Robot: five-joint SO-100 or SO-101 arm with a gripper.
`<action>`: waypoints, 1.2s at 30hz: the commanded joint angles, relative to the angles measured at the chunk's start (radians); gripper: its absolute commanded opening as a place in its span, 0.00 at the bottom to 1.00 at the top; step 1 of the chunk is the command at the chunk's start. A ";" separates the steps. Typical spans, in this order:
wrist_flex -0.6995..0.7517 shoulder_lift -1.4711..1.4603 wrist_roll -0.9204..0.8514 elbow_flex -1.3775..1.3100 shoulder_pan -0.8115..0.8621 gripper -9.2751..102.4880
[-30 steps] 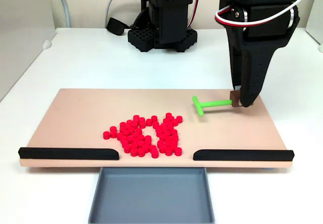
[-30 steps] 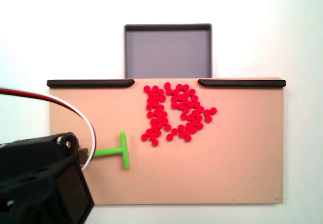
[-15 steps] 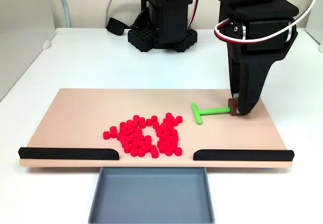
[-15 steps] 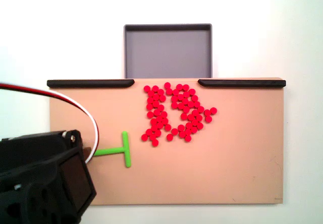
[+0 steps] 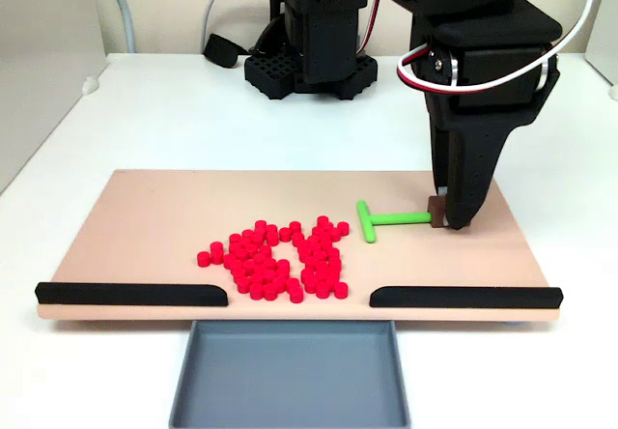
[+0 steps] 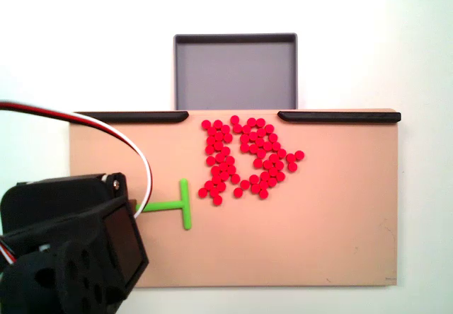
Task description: Gather the left side granules
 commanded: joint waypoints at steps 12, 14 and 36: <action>-0.002 -0.002 -0.048 -0.031 0.041 0.08; -0.002 -0.002 -0.054 -0.031 0.048 0.08; -0.002 -0.002 -0.101 -0.031 0.094 0.08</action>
